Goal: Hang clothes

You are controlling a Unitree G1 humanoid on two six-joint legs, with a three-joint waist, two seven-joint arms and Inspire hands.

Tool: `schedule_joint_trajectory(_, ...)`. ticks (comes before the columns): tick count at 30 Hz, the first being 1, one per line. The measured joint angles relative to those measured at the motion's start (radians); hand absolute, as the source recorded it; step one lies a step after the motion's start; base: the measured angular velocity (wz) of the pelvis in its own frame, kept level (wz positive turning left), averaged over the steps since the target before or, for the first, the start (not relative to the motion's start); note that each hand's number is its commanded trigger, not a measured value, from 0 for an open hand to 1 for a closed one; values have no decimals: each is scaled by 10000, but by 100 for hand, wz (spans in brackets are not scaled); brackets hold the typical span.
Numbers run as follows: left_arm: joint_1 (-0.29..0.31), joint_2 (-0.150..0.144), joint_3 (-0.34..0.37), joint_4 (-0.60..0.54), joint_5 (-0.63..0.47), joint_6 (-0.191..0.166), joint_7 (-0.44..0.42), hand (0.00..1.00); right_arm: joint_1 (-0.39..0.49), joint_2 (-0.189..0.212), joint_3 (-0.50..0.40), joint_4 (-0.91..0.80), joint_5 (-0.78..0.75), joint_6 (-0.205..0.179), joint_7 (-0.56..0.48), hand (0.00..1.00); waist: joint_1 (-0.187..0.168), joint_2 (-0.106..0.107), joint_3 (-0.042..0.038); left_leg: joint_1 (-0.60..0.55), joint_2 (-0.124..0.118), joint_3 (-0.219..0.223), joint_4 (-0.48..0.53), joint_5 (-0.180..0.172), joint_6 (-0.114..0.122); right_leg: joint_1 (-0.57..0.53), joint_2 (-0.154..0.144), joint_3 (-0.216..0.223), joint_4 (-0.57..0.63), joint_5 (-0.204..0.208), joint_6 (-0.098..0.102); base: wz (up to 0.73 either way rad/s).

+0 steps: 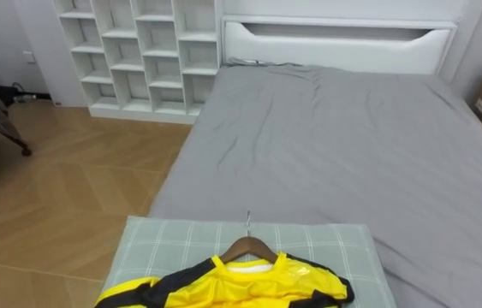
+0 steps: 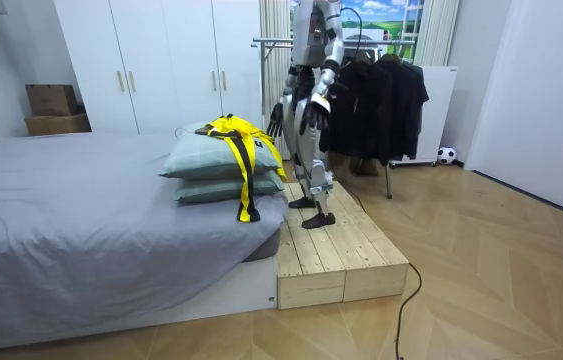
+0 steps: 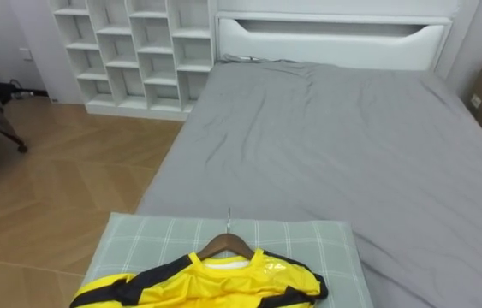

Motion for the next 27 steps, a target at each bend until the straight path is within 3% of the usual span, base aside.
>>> schedule_joint_trajectory(16,-188,215,-612,-1740,1746,-180,409,0,-1,-120,-8,-39,-74,-115,66,0,-112,67,-31,-33,-21,-36,80,0,1,2,-16,-55,-2,-12,20,0)
schedule_joint_trajectory(27,-343,214,-631,-1816,3746,-164,408,0,15,-141,-91,-9,-158,-208,117,0,-298,65,-42,-38,-5,20,83,0,1,-18,-1,-18,-3,-11,19,0)
